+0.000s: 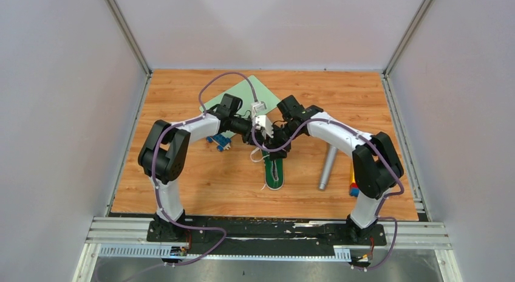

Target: Tie the shoes

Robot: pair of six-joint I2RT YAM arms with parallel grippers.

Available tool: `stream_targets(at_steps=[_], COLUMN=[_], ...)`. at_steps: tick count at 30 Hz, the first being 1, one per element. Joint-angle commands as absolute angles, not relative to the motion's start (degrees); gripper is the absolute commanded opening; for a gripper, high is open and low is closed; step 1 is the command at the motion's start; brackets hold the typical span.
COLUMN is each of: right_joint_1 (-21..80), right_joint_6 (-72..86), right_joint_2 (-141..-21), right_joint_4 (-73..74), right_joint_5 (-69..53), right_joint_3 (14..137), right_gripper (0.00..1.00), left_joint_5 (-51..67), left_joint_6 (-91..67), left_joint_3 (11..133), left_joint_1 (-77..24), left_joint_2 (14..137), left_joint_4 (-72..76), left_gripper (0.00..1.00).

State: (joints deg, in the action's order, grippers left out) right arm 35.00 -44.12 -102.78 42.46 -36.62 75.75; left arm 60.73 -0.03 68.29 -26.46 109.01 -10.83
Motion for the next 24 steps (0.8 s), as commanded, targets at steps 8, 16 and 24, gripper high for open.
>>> stream_targets(at_steps=[8, 16, 24], right_joint_1=[27.71, 27.28, 27.31], right_joint_6=[-49.18, -44.71, -39.21], right_joint_2=[-98.27, -103.36, -108.44], right_joint_4=[54.67, 53.81, 51.37], right_joint_5=[-40.31, -45.38, -48.92], right_joint_3=[82.91, 82.72, 83.81], right_gripper=[0.50, 0.45, 0.44], left_joint_5=[60.87, 59.52, 58.93], left_joint_6=[7.25, 11.24, 12.33], left_joint_3=[67.01, 68.26, 68.60], left_joint_1=[-26.62, -26.59, -26.63], left_joint_2=[103.43, 103.03, 103.05], left_joint_4=[-9.82, -13.16, -13.30], left_gripper=[0.00, 0.00, 0.00])
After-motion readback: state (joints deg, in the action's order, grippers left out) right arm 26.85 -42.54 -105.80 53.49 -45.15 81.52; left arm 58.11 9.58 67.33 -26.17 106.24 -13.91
